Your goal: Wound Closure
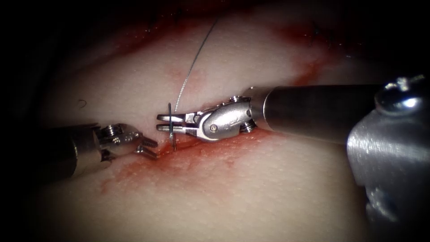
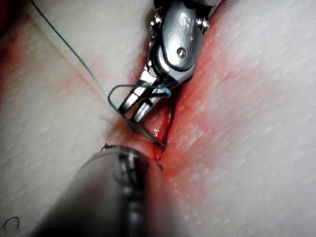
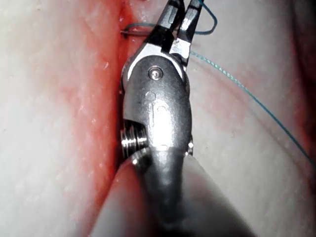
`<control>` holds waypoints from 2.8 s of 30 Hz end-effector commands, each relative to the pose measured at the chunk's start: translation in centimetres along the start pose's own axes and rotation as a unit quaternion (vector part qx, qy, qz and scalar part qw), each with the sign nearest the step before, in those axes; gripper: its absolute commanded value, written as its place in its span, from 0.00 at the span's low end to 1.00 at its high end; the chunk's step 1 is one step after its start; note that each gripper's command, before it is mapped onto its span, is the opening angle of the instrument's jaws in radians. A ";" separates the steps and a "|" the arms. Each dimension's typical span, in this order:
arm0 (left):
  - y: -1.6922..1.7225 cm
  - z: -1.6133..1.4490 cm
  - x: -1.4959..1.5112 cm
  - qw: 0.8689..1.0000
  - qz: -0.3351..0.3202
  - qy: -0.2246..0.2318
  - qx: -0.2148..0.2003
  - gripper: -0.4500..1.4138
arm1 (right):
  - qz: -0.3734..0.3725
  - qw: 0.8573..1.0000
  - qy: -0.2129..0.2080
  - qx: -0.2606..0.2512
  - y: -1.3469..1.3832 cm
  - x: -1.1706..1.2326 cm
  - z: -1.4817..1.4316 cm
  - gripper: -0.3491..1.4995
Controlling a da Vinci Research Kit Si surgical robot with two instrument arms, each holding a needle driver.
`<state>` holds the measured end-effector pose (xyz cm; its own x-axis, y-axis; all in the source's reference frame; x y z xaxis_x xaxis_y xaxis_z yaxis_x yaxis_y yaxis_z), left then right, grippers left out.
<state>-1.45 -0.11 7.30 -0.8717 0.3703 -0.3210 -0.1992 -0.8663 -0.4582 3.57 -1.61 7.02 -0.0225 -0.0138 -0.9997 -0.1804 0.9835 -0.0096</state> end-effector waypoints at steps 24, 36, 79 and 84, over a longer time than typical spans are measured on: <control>1.03 0.34 0.61 0.999 0.041 0.032 0.001 0.24 | 0.074 0.997 -0.008 0.004 0.24 -0.08 -0.03 0.00; 0.87 0.50 0.39 0.998 0.057 0.021 0.002 0.23 | 0.110 0.994 -0.001 0.001 0.34 -0.07 -0.07 0.00; 0.80 0.88 -0.05 0.999 0.044 0.002 -0.025 0.23 | 0.308 0.951 -0.002 -0.036 0.57 -0.04 -0.11 0.00; 0.80 0.87 -0.05 0.999 0.044 0.000 -0.025 0.23 | 0.377 0.922 -0.041 -0.079 0.57 -0.02 -0.10 0.00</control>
<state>-1.90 -1.07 7.61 -0.8857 0.2931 -0.3600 -0.1003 -0.8779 -0.4681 3.28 -1.08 7.00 -0.1231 0.7016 -0.7019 -0.2988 0.6482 0.7004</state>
